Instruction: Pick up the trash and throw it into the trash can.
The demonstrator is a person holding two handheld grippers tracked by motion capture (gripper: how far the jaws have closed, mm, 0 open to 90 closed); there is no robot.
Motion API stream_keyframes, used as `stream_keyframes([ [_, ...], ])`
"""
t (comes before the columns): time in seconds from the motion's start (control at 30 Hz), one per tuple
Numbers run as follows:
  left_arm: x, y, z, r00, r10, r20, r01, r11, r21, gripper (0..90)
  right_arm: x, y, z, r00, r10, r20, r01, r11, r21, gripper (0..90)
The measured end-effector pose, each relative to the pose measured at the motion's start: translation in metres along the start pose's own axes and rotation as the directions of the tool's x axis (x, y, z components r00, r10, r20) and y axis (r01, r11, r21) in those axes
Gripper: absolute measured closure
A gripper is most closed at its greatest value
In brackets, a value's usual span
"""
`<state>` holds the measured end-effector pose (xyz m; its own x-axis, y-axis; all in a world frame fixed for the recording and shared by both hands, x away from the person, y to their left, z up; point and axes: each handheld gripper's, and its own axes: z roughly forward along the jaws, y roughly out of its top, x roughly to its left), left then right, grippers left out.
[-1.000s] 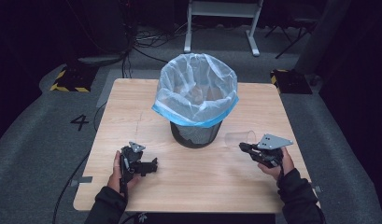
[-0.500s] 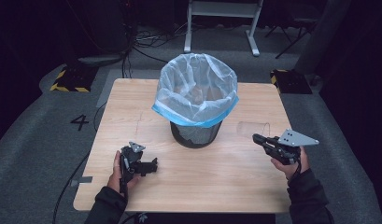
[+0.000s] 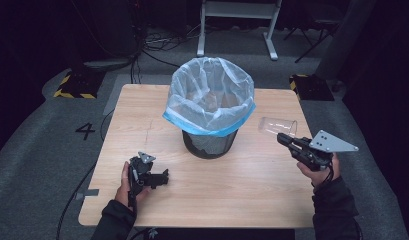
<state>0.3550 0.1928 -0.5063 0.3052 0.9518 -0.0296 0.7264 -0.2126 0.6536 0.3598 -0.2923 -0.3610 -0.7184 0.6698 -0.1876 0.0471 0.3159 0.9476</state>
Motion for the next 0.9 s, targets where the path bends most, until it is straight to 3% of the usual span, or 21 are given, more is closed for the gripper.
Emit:
stream_keyframes([
  [0.17, 0.0, 0.0, 0.0, 1.0, 0.0, 0.001, 0.0, 1.0, 0.0, 0.4, -0.006, 0.018, -0.009, 0.9992, -0.006, 0.038, 0.008, 0.999, -0.044, 87.1],
  [0.4, 0.0, 0.0, 0.0, 1.0, 0.0, 0.0, 0.0, 1.0, 0.0, 0.4, -0.009, 0.031, -0.012, 0.9985, 0.004, 0.054, 0.001, 0.996, -0.084, 87.1],
  [0.77, 0.0, 0.0, 0.0, 1.0, 0.001, 0.0, -0.001, 1.0, 0.001, 0.4, -0.008, 0.053, -0.011, 0.9965, -0.028, 0.079, 0.036, 0.993, -0.114, 87.1],
  [0.9, 0.0, 0.0, 0.0, 1.0, 0.001, -0.001, -0.001, 1.0, 0.002, 0.4, -0.011, 0.061, -0.014, 0.9969, -0.02, 0.076, 0.031, 0.988, -0.151, 87.1],
])
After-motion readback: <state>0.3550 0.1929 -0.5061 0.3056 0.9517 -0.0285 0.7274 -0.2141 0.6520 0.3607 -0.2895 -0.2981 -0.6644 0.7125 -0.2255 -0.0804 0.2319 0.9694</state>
